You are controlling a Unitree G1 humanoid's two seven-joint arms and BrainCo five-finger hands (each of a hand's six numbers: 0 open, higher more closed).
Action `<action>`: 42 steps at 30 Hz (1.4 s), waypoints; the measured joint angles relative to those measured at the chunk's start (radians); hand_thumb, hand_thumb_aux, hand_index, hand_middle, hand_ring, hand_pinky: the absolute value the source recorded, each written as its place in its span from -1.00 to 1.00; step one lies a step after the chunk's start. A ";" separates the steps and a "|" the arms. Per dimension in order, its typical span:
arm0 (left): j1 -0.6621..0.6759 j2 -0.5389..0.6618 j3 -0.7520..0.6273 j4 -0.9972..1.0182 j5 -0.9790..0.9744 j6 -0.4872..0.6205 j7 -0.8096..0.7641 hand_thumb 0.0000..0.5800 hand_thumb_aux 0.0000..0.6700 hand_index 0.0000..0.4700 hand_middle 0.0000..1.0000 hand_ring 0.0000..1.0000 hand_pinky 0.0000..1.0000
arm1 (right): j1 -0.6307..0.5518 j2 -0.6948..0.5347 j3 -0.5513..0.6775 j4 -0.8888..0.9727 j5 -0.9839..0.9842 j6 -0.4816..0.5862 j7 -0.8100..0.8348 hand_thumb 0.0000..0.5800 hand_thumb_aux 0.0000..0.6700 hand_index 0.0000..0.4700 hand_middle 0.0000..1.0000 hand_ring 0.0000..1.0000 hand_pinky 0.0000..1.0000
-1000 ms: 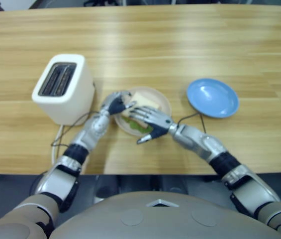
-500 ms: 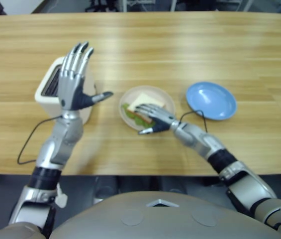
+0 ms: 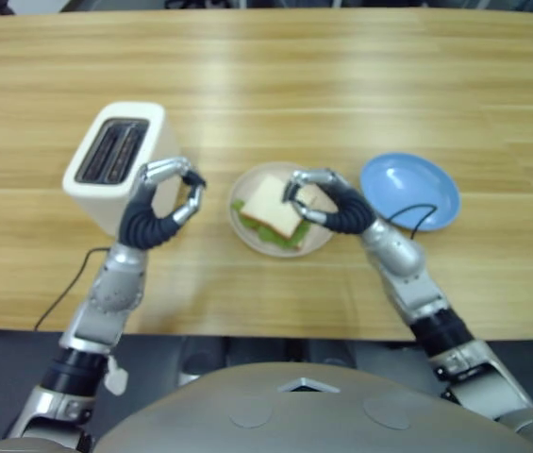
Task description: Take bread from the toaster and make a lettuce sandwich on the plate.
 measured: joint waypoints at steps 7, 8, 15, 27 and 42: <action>0.072 0.091 -0.176 0.134 -0.104 0.118 -0.396 1.00 1.00 0.96 1.00 1.00 1.00 | 0.086 -0.146 0.063 0.200 -0.074 0.071 0.372 1.00 1.00 0.96 1.00 1.00 1.00; 0.072 0.091 -0.185 0.159 -0.075 0.135 -0.417 1.00 1.00 0.96 1.00 1.00 1.00 | 0.086 -0.153 0.072 0.241 -0.132 0.060 0.372 1.00 1.00 0.96 1.00 1.00 1.00; -0.011 0.029 -0.218 0.340 0.265 0.206 -0.372 1.00 1.00 0.96 1.00 1.00 1.00 | -0.007 -0.125 0.068 0.369 -0.550 -0.086 0.146 1.00 1.00 0.96 1.00 1.00 1.00; -0.262 -0.096 -0.264 0.547 0.764 0.295 0.005 1.00 1.00 0.96 1.00 1.00 1.00 | -0.192 0.006 0.129 0.520 -1.124 0.011 -0.499 1.00 1.00 0.96 1.00 1.00 1.00; -0.670 -0.274 -0.320 1.069 0.880 0.418 0.302 1.00 1.00 0.96 1.00 1.00 1.00 | -0.560 0.267 0.250 1.009 -1.267 0.132 -0.858 1.00 1.00 0.96 1.00 1.00 1.00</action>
